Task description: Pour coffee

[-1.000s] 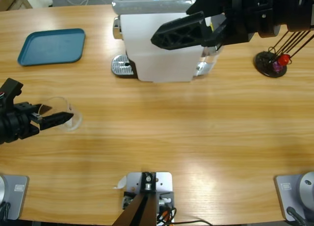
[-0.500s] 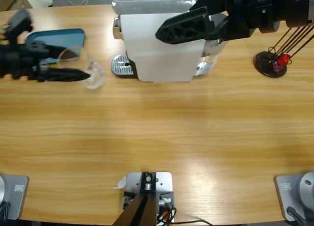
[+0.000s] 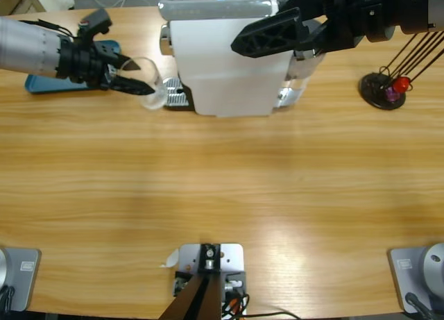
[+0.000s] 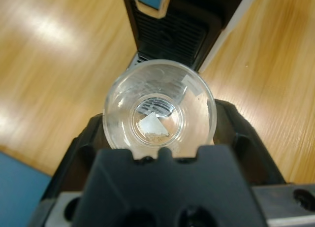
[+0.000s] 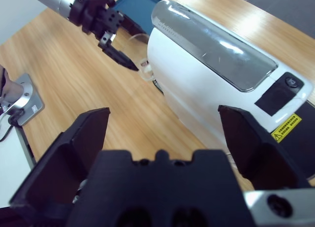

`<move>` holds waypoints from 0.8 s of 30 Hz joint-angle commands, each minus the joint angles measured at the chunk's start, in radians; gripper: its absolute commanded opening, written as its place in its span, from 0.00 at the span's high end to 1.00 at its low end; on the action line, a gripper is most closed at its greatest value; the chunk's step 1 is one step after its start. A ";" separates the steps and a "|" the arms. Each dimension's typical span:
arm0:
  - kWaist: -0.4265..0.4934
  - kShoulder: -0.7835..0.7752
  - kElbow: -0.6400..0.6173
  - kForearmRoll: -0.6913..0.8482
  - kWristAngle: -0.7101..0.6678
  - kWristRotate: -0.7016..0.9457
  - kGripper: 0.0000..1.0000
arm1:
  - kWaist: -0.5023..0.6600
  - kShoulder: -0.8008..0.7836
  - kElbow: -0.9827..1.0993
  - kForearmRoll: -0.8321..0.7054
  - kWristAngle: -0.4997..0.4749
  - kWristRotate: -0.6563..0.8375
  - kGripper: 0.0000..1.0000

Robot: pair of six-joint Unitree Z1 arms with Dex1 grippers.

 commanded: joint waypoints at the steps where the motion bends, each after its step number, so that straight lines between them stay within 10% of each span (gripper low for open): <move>1: -0.026 0.121 -0.037 -0.025 -0.023 0.017 1.00 | -0.035 -0.006 0.026 -0.006 0.009 -0.011 0.00; 24: -0.053 0.192 -0.121 -0.024 -0.053 0.003 1.00 | -0.052 0.005 0.032 -0.010 0.013 -0.016 0.00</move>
